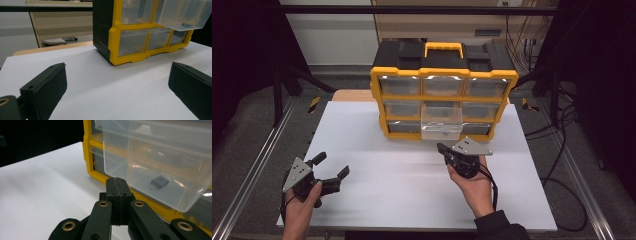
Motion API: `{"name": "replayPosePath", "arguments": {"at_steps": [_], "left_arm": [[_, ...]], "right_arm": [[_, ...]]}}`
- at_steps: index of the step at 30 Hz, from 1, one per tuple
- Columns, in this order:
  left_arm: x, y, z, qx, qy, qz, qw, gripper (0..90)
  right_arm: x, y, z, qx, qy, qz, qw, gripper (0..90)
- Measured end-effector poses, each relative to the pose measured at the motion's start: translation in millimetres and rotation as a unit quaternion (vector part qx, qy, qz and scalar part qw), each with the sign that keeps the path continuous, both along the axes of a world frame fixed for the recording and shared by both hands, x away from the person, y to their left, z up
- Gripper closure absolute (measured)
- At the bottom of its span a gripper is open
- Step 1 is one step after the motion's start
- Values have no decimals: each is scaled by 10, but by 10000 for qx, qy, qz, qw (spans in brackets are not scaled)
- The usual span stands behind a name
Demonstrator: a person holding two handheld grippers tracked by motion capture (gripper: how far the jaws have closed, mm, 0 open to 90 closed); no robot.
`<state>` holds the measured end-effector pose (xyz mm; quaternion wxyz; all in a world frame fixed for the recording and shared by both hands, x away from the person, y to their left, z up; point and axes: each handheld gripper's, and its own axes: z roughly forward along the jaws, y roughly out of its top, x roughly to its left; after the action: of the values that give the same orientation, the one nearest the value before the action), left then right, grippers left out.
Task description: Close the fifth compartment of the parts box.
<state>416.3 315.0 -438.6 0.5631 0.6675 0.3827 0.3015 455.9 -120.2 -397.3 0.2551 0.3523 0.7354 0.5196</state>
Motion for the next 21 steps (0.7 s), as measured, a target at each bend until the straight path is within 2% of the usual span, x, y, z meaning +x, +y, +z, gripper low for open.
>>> {"name": "replayPosePath", "arguments": {"at_steps": [7, 12, 21], "left_arm": [[2, 7, -2, -7, 9, 2, 10000, 16], [6, 2, -5, 3, 18, 0, 10000, 16], [7, 5, -7, -6, 24, -6, 10000, 16]], "right_arm": [[47, -15, 106, 179, -110, -101, 9997, 900], [74, -5, 138, 234, -65, -138, 9996, 900], [121, 28, 177, 201, -84, -136, 9997, 900]]}}
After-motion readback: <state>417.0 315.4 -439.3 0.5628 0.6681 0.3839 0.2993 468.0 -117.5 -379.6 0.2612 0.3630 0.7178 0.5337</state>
